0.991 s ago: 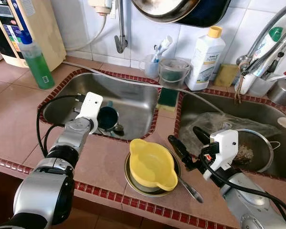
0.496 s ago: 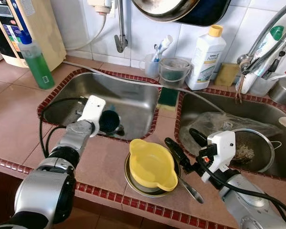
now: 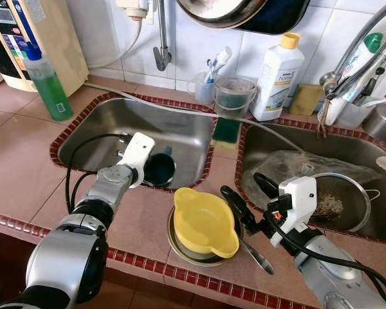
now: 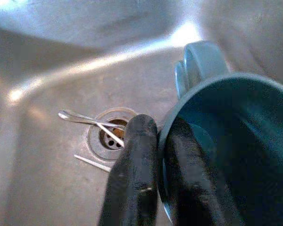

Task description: Kitchen organization

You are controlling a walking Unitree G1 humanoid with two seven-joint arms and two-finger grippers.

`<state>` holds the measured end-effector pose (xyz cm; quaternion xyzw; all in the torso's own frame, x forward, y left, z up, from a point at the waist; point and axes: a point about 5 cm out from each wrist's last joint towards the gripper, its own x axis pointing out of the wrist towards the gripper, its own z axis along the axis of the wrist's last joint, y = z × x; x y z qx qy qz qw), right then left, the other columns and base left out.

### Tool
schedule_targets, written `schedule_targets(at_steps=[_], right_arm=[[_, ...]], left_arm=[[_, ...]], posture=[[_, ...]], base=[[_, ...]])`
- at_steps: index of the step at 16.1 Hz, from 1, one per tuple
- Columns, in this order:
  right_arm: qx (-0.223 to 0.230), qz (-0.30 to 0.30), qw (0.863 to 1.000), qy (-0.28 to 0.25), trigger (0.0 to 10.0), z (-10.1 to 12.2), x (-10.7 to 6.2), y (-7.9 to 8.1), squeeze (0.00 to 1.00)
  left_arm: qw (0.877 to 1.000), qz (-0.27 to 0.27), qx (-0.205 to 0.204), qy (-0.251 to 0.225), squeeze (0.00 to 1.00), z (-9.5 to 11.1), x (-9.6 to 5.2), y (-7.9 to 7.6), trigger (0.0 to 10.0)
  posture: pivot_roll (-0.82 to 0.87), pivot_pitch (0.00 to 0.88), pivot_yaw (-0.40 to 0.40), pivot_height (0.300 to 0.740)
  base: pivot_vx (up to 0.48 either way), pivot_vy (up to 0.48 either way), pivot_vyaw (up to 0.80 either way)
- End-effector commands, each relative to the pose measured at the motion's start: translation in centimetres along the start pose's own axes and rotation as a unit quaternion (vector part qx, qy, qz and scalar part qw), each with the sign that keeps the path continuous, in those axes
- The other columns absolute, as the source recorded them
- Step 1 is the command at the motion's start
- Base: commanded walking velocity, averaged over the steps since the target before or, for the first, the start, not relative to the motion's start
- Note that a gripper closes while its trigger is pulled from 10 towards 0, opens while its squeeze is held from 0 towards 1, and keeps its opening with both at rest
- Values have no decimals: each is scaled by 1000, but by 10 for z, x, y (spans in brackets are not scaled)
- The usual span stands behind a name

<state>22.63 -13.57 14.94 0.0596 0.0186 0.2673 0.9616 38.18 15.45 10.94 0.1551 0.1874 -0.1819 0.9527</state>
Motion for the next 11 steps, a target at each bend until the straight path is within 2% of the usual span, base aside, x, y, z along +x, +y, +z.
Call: schedule_targets(at_steps=[1,7,11], right_arm=[[2,12,1000,-2,10000,1,0,4,0],[-2,11,1000,-7,10000,1,4,4,0],[-5,6,1000,-27,10000,6,13,0,0]], left_arm=[[1000,-5,-2,2,1000,-1,0,0,10000],[1000,-5,-7,3,1000,-2,-2,5,10000],[999,19,-28,-26,1000,7,-6,19,10000]], posture=[[-193,30,36,740],[-179,25,39,740],[-156,16,35,740]], base=[[0,0,0],[0,0,0],[0,0,0]])
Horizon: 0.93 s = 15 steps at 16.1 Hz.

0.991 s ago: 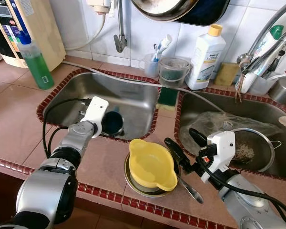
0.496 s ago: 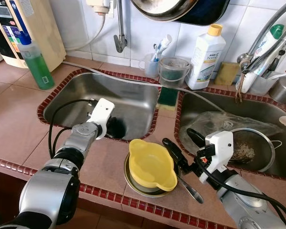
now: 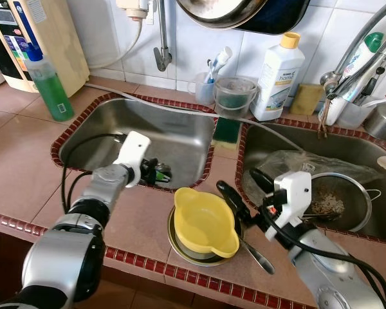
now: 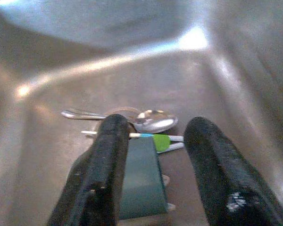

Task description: Kitchen organization

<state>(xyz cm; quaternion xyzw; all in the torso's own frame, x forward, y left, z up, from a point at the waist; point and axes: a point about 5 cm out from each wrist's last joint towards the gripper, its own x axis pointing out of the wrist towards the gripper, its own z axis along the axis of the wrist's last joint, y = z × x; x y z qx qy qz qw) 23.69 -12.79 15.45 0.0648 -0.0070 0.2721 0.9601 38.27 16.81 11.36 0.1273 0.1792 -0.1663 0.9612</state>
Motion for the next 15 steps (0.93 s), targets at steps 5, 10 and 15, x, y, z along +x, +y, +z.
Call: schedule_targets(at_steps=[5,10,15], right_arm=[[-8,-21,999,-37,10000,10,15,-10,0],[-16,-37,997,-65,10000,17,30,-20,0],[-24,-70,994,-79,10000,15,36,-28,0]], left_arm=[[991,35,-53,-114,686,33,-9,23,10000],[974,51,-45,-216,0,47,-26,23,10000],[966,64,-56,-246,0,28,-43,1,10000]], posture=[[-127,0,24,740],[-96,0,9,740],[-72,0,-15,740]], base=[[0,0,0],[0,0,0],[0,0,0]])
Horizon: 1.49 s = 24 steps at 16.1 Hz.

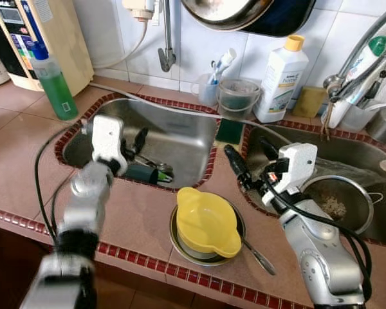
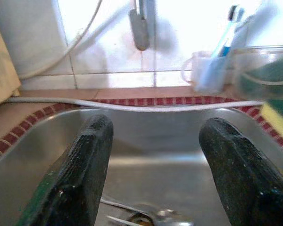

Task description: Kitchen organization

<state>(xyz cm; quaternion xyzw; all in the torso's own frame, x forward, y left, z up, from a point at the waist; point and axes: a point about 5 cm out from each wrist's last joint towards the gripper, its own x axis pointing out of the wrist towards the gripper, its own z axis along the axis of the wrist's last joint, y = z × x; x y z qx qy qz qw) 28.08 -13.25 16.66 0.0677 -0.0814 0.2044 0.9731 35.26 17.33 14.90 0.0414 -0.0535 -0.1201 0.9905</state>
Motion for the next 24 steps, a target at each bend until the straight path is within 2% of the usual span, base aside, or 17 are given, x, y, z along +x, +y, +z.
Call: schedule_targets(at_steps=[1,3,5,7,10,20,24], right_arm=[[-5,-10,1000,-3,10000,1,2,-4,0],[-8,-15,1000,-6,10000,0,5,-6,0],[-10,-11,1000,-8,10000,-1,8,-7,0],[-9,-7,1000,-8,10000,-4,12,-6,0],[-8,-1,1000,-7,10000,-7,12,-5,0],[-10,4,1000,-6,10000,-12,11,-3,0],[-10,4,1000,-6,10000,-12,11,-3,0]], left_arm=[[1000,1,15,-9,0,5,-2,-3,10000],[1000,7,10,-3,0,2,-7,-5,10000],[1000,3,-19,9,0,4,-9,-4,10000],[999,17,-22,22,0,4,-14,2,10000],[999,23,-31,30,0,4,-18,3,10000],[999,17,-32,38,0,8,-18,-1,10000],[999,9,-30,33,0,11,-15,-3,10000]], posture=[[-67,0,-20,740],[-53,0,-31,740],[-44,0,-38,740],[-35,0,-47,740],[-32,0,-49,740],[-40,0,-43,740],[-41,0,-42,740]], base=[[0,0,0],[0,0,0],[0,0,0],[0,0,0],[0,0,0],[-274,0,0],[0,0,0]])
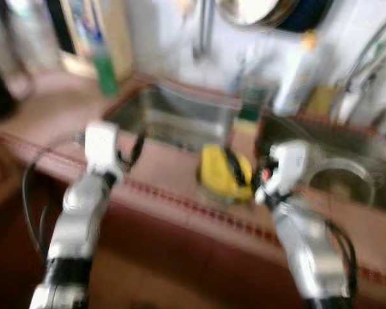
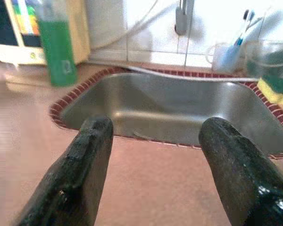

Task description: Kitchen organization

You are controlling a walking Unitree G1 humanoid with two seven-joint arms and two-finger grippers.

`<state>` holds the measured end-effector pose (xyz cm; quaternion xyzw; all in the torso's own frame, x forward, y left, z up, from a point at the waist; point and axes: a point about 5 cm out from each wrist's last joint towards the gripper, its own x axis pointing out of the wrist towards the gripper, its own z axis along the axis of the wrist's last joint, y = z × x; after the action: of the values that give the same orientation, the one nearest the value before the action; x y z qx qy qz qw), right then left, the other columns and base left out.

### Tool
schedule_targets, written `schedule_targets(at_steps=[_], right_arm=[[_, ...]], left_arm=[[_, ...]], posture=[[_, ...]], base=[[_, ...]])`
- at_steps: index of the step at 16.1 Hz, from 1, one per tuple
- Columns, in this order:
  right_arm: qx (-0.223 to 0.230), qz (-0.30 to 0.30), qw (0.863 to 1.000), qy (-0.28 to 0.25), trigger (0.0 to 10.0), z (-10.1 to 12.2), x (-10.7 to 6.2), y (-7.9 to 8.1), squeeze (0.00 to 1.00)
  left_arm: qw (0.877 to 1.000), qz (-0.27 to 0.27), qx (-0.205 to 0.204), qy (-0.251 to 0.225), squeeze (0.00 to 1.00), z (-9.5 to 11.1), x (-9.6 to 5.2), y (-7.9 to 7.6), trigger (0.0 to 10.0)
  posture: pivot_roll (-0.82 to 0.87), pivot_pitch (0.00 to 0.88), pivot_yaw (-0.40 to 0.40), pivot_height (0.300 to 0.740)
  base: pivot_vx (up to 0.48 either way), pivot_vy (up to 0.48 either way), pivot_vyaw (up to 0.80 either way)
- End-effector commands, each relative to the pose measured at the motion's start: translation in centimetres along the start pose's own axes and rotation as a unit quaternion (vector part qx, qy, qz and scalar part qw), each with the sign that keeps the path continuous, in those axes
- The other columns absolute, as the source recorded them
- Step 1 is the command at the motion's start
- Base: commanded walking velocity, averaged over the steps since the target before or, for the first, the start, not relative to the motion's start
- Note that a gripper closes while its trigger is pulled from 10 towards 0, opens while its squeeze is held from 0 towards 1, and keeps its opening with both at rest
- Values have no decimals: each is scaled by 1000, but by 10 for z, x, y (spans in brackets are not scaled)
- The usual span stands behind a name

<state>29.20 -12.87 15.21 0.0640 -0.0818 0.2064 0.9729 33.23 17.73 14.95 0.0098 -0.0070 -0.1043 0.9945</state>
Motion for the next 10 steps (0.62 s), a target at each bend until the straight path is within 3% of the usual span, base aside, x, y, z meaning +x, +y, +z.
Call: schedule_targets(at_steps=[1,4,5,6,10], right_arm=[[-6,3,1000,-7,10000,4,2,0,0],[-7,2,1000,-6,10000,3,2,0,0],[-8,-4,1000,-1,10000,1,2,-2,0],[-15,-28,999,10,10000,-2,2,-7,0],[-15,-84,996,35,10000,-7,6,-22,0]], left_arm=[[1000,-11,8,-10,0,9,5,-4,10000],[1000,-20,17,-13,0,10,4,-3,10000],[998,-33,44,-15,0,10,3,-5,10000],[996,-53,74,-25,0,13,1,-8,10000],[989,-100,102,-36,0,20,-1,-20,10000]], posture=[[-42,0,-42,740],[-40,0,-43,740],[-38,0,-44,740],[-35,0,-44,740],[-33,0,-39,740]], base=[[0,0,0],[0,0,0],[0,0,0],[0,0,0],[0,0,0]])
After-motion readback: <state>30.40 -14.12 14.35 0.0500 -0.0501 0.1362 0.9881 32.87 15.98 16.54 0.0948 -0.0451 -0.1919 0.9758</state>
